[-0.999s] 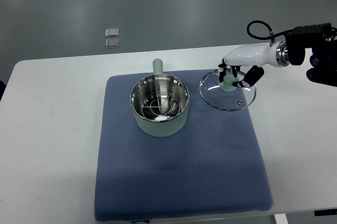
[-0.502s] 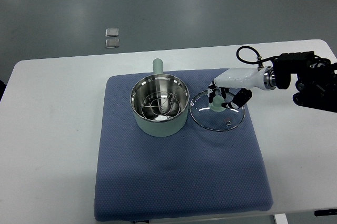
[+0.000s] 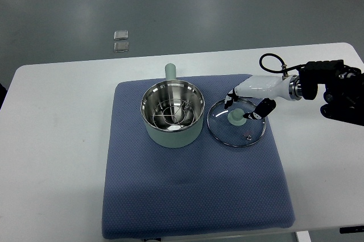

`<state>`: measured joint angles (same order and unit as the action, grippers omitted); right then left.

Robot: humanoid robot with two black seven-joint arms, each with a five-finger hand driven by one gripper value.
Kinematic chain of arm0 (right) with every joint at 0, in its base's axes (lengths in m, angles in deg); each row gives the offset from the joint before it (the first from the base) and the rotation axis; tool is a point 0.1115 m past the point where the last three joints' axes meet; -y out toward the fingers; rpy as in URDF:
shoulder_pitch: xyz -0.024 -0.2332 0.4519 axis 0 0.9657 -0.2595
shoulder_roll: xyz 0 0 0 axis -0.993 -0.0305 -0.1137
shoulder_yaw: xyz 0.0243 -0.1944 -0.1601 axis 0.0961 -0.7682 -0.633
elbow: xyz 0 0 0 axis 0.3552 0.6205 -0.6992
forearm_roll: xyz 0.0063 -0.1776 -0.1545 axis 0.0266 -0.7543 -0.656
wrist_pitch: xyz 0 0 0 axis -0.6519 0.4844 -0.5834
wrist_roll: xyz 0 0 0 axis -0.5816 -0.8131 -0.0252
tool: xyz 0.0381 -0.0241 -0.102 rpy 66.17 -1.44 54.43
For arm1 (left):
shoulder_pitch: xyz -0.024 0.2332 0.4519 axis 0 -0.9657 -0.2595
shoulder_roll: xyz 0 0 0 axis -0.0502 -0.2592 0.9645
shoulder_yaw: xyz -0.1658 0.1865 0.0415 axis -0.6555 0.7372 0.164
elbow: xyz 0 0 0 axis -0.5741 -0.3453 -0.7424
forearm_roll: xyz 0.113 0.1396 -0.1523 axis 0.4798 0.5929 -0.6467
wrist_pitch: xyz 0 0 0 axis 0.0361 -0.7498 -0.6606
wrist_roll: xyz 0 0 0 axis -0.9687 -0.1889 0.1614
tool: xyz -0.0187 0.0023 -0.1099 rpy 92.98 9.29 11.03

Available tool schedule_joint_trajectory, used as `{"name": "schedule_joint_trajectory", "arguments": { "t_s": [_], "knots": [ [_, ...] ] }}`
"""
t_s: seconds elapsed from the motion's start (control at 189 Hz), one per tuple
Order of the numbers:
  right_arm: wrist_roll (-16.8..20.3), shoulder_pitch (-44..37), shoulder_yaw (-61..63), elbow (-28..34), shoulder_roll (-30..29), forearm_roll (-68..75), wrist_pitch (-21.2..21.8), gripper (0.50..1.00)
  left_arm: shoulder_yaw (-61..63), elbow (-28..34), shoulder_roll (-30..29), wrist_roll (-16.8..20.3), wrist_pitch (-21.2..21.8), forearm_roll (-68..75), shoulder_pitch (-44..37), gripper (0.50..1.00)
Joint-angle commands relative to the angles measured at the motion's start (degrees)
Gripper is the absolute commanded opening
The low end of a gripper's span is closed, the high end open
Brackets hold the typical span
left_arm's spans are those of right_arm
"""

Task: Open lid and place right of pot

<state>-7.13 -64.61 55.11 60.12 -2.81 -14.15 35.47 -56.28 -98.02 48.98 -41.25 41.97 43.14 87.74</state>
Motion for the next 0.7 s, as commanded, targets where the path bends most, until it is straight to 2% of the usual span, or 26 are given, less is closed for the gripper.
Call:
{"name": "schedule_joint_trajectory", "arguments": {
  "t_s": [0.0, 0.264, 0.269, 0.365, 0.412, 0.417, 0.428, 0.502, 0.549, 0.555, 0.687, 0.692],
  "knots": [
    [-0.16, -0.08, 1.02, 0.21, 1.1, 0.08, 0.16, 0.885, 0.0, 0.0, 0.0, 0.01, -0.01, 0.0, 0.0, 1.0],
    [-0.59, 1.23, 6.3, 0.29, 4.44, 0.43, 0.95, 0.893, 0.0, 0.0, 0.0, 0.01, -0.01, 0.0, 0.0, 1.0],
    [-0.59, 2.71, 9.69, 0.21, 5.57, 0.52, 2.26, 0.893, 0.0, 0.0, 0.0, 0.01, -0.01, 0.0, 0.0, 1.0],
    [-0.33, 7.38, 20.0, -0.41, 6.02, 1.05, 6.57, 0.893, 0.0, 0.0, 0.0, 0.01, -0.1, 0.0, 0.0, 1.0],
    [-0.33, 7.39, 20.01, -0.41, 6.02, 1.05, 6.58, 0.893, 0.0, 0.0, 0.0, 0.01, -0.1, 0.0, 0.0, 1.0],
    [-0.07, 10.78, 26.88, -0.84, 5.5, 1.66, 8.58, 0.891, 0.0, 0.0, 0.0, 0.01, -0.01, 0.0, 0.0, 1.0],
    [0.02, 11.68, 28.61, -1.11, 5.41, 1.93, 9.03, 0.891, 0.0, 0.0, 0.0, 0.01, -0.01, 0.0, 0.0, 1.0],
    [0.28, 17.05, 38.01, -2.6, 3.74, 3.95, 10.35, 0.891, 0.0, 0.0, 0.0, -0.07, -0.01, 0.0, 0.0, 1.0],
    [0.28, 17.05, 38.03, -2.61, 3.74, 3.95, 10.35, 0.891, 0.0, 0.0, 0.0, -0.08, -0.01, 0.0, 0.0, 1.0],
    [0.63, 19.84, 43.51, -3.39, 1.73, 5.86, 10.79, 0.891, 0.0, 0.0, 0.0, 0.01, -0.01, 0.0, 0.0, 1.0],
    [1.69, 23.38, 50.24, -5.42, -1.1, 9.31, 11.67, 0.891, 0.0, 0.0, 0.0, 0.01, -0.01, 0.0, 0.0, 1.0],
    [2.3, 24.95, 53.81, -6.72, -2.49, 12.1, 12.28, 0.889, 0.0, 0.0, 0.0, 0.01, -0.01, 0.0, 0.0, 1.0]
  ]
}}
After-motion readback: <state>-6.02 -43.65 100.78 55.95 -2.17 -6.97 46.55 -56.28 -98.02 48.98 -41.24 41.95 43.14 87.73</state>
